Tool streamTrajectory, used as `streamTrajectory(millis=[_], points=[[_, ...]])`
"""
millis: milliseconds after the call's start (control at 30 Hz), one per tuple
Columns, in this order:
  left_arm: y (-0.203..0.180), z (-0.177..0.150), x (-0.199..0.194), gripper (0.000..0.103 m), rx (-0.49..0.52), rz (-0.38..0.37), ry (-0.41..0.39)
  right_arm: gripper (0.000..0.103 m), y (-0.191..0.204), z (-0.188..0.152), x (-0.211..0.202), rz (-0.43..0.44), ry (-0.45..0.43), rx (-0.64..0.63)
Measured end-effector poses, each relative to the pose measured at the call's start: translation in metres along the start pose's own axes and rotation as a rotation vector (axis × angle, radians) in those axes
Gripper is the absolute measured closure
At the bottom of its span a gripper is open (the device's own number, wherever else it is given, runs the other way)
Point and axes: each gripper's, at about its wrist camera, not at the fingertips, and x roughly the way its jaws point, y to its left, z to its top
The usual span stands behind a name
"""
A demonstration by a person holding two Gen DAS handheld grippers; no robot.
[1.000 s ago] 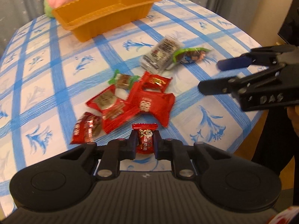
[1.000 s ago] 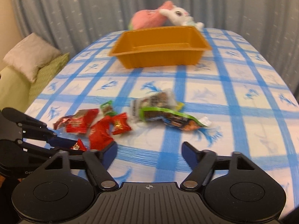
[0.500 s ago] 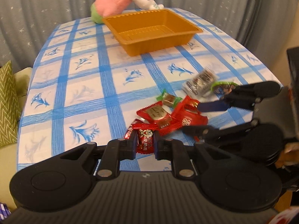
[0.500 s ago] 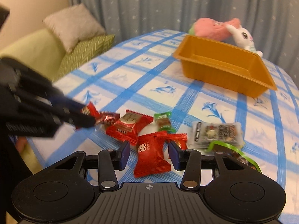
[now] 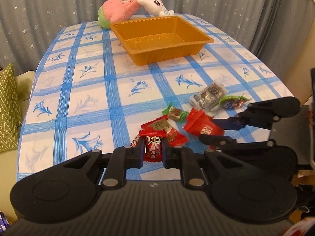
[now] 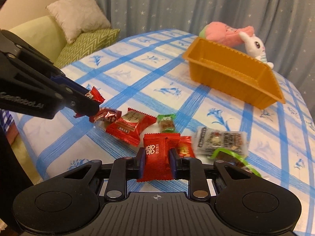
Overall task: Organize snacks
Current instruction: 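Grasp a small red candy with the left tool while the right tool grasps a red packet, then carry both held red candies over the orange tray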
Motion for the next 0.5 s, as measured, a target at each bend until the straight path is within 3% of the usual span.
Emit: streamTrajectory(millis=[200,400,500], points=[[-0.010,0.025,-0.001,0.087,-0.014,-0.013,-0.049,0.078,-0.025,0.009,-0.032,-0.031,-0.082,0.090],[-0.019,0.069,0.014,0.087,-0.014,-0.014,-0.107,0.078,-0.072,0.037,-0.043,-0.096,-0.131,0.150],[-0.020,0.093,0.026,0.087,-0.023,-0.014,-0.140,0.086,-0.098,0.054,-0.042,-0.121,-0.160,0.182]])
